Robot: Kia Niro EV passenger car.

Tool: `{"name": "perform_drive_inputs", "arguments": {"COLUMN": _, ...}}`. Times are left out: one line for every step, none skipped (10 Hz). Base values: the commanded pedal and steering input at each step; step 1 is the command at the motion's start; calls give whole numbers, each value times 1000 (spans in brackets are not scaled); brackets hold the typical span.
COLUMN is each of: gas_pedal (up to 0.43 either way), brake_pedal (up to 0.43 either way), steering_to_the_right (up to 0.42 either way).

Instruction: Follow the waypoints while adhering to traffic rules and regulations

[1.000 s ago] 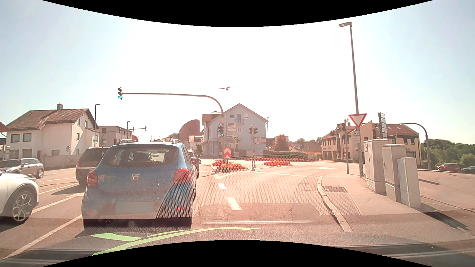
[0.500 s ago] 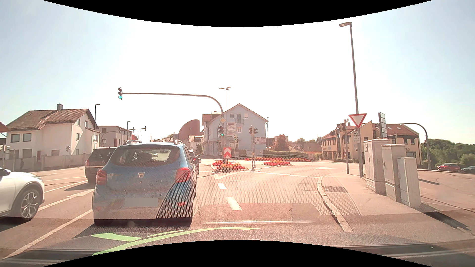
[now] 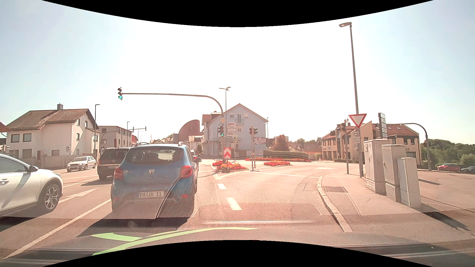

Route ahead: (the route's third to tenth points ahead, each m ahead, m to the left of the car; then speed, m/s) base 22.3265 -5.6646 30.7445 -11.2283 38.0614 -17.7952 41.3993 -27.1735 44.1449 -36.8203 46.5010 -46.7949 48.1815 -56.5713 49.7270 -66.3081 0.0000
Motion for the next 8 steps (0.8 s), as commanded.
{"name": "perform_drive_inputs", "arguments": {"gas_pedal": 87, "brake_pedal": 0, "steering_to_the_right": 73}}
{"name": "perform_drive_inputs", "arguments": {"gas_pedal": 130, "brake_pedal": 0, "steering_to_the_right": 73}}
{"name": "perform_drive_inputs", "arguments": {"gas_pedal": 150, "brake_pedal": 0, "steering_to_the_right": 73}}
{"name": "perform_drive_inputs", "arguments": {"gas_pedal": 177, "brake_pedal": 0, "steering_to_the_right": 73}}
{"name": "perform_drive_inputs", "arguments": {"gas_pedal": 197, "brake_pedal": 0, "steering_to_the_right": 73}}
{"name": "perform_drive_inputs", "arguments": {"gas_pedal": 228, "brake_pedal": 0, "steering_to_the_right": 73}}
{"name": "perform_drive_inputs", "arguments": {"gas_pedal": 240, "brake_pedal": 0, "steering_to_the_right": 74}}
{"name": "perform_drive_inputs", "arguments": {"gas_pedal": 260, "brake_pedal": 0, "steering_to_the_right": 74}}
